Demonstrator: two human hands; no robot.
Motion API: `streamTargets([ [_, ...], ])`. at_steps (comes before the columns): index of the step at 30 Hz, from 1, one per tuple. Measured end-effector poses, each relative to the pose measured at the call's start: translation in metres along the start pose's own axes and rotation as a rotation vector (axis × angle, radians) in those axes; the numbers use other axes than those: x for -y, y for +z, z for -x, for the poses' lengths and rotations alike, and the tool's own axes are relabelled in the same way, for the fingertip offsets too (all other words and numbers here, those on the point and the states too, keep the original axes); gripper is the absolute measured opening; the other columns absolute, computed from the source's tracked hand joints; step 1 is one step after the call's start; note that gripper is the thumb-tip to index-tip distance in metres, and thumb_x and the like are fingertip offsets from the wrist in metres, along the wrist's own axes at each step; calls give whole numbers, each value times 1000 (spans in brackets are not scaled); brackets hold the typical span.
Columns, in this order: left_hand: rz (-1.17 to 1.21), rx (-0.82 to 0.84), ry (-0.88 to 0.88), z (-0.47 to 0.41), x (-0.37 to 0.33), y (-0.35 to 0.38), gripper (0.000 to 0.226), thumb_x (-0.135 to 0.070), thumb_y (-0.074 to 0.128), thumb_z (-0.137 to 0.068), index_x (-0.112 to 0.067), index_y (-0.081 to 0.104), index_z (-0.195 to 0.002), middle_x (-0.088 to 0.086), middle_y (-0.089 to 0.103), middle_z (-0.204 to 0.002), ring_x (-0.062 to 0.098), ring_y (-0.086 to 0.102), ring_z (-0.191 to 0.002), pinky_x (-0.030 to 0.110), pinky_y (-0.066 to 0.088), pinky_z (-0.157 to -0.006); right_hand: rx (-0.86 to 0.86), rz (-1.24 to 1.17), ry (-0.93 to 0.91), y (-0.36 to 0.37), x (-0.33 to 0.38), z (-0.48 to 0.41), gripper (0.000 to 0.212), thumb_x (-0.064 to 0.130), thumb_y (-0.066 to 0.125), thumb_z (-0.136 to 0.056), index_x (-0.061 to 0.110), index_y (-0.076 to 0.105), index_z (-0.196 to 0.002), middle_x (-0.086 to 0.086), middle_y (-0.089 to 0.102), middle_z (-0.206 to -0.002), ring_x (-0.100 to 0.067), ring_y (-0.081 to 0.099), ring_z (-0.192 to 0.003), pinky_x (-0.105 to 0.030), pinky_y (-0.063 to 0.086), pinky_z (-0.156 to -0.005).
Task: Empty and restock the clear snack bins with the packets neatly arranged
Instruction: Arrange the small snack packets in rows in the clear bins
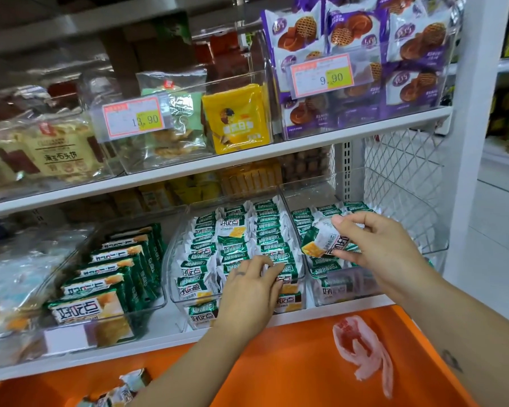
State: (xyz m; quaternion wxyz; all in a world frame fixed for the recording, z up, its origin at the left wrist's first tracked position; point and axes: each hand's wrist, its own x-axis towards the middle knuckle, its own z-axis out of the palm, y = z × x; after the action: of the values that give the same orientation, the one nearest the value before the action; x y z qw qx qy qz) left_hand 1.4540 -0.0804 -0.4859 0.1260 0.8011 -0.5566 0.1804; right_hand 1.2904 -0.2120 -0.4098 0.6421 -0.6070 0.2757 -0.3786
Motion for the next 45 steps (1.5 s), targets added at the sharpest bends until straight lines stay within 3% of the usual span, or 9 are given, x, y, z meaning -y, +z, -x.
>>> streamTargets([
  [8,240,43,-98,11,-13,-34,51,-50,43,-96,-45,25,-144,-21,21,-151,6,19,-138,27,25,-108,80,-207,241,7,2,10,18,23,60,-92,6,63,-89,-11,68,-95,-17,66,-89,-26,55,-64],
  [11,676,36,-154,20,-29,-63,54,-46,58,-88,-63,21,-124,-39,33,-129,-18,36,-114,1,30,-89,155,-32,198,18,-3,17,20,25,60,-92,6,65,-92,-10,68,-100,-19,68,-89,-29,59,-66],
  [14,654,27,-151,32,-31,-73,53,-40,65,-86,-64,26,-112,-42,41,-109,-27,40,-99,-1,34,-77,276,98,138,34,-8,29,18,27,62,-90,11,66,-96,-10,69,-99,-19,70,-85,-29,60,-67],
  [18,904,54,-300,37,-11,-73,31,-34,66,-88,-51,46,-103,-12,64,-75,7,60,-70,21,47,-66,419,154,51,46,-9,34,26,22,71,-82,30,58,-103,9,67,-102,-6,67,-91,-21,56,-73],
  [21,1045,76,-415,37,5,-72,23,-32,68,-88,-39,47,-97,11,50,-63,21,37,-57,32,35,-55,443,338,-19,58,-12,30,37,20,74,-81,33,52,-107,15,64,-104,3,60,-96,-15,49,-79],
  [26,858,119,-413,33,47,-74,43,-25,65,-90,-19,51,-130,-5,63,-107,9,63,-80,23,51,-73,342,439,-147,80,-14,13,36,19,72,-83,25,51,-112,16,54,-97,0,57,-86,-12,47,-70],
  [32,124,174,-218,43,106,-71,22,-23,58,-93,-29,68,-112,-7,59,-116,17,53,-110,33,42,-94,393,775,-323,104,-30,-6,38,19,69,-87,19,57,-123,7,58,-106,5,50,-86,0,37,-74],
  [38,-96,126,-145,34,126,-73,27,-41,56,-92,-39,63,-117,-9,50,-125,18,38,-120,35,33,-96,607,1364,-439,130,-25,-16,39,30,64,-90,27,56,-128,3,61,-127,-17,58,-111,-31,45,-98],
  [45,-99,226,-195,35,143,-64,45,-58,57,-85,-38,56,-125,-7,32,-135,20,17,-135,38,17,-112,735,1771,-714,151,-34,-16,30,16,54,-94,24,57,-123,0,52,-115,-25,54,-102,-37,37,-97],
])
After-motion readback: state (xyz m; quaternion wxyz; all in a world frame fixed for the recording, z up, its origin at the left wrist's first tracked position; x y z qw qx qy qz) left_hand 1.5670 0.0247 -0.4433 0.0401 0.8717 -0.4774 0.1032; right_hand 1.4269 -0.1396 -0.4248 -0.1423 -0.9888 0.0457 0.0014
